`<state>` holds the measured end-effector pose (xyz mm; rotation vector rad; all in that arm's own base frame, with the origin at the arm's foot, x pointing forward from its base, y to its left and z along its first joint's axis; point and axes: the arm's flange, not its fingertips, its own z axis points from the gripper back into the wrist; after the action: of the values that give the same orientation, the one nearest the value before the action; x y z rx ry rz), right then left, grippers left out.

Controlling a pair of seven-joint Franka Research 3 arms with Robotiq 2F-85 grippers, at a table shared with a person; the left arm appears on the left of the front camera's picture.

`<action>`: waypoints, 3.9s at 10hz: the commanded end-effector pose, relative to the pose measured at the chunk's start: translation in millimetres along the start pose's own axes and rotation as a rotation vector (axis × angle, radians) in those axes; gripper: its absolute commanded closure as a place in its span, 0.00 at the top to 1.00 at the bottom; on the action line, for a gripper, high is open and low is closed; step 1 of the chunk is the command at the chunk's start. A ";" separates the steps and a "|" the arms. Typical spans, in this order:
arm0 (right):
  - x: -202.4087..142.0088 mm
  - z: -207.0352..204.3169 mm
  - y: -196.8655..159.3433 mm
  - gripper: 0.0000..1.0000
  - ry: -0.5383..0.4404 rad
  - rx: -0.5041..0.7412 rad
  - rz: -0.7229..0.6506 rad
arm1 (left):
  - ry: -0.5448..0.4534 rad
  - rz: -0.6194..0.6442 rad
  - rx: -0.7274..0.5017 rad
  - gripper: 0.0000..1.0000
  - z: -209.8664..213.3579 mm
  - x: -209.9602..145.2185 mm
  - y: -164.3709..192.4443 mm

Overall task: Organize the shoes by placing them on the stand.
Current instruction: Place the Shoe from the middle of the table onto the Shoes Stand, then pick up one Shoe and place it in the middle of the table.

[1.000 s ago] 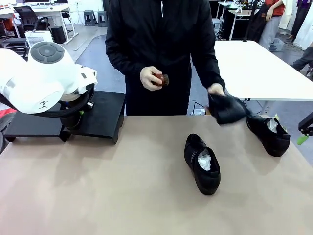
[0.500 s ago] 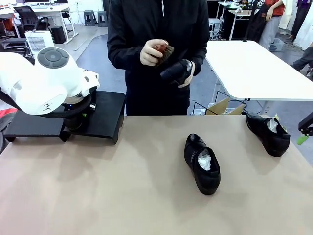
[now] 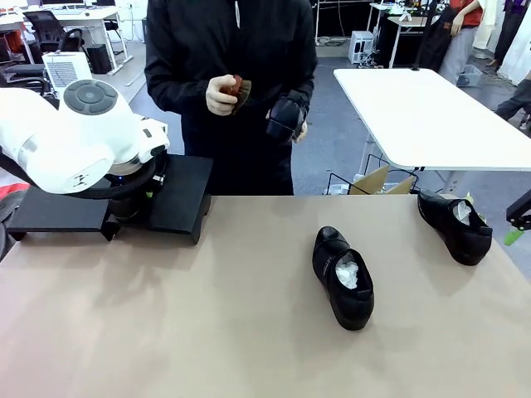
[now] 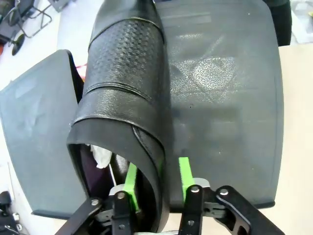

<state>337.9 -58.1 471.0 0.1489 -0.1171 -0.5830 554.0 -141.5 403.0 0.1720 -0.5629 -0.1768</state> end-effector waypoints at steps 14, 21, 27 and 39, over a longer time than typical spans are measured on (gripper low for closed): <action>0.8 -0.1 -0.4 1.00 -0.004 0.002 0.012 | -0.056 0.047 0.041 0.81 45.7 4.7 9.7; 0.8 -0.1 -0.4 1.00 -0.004 0.002 0.012 | 0.141 -0.102 -0.222 0.81 191.4 -44.3 -45.1; -0.1 0.0 0.3 1.00 0.000 0.000 0.001 | 0.284 -0.059 -0.281 0.81 180.5 -76.2 -63.4; 84.8 -55.2 117.1 1.00 -0.084 -0.138 0.271 | 0.284 -0.059 -0.281 0.81 180.5 -76.2 -63.4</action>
<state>436.9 -9.5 438.8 -0.0167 -0.1308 -0.3289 384.7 -208.1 500.5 -0.0601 -0.2344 -0.2865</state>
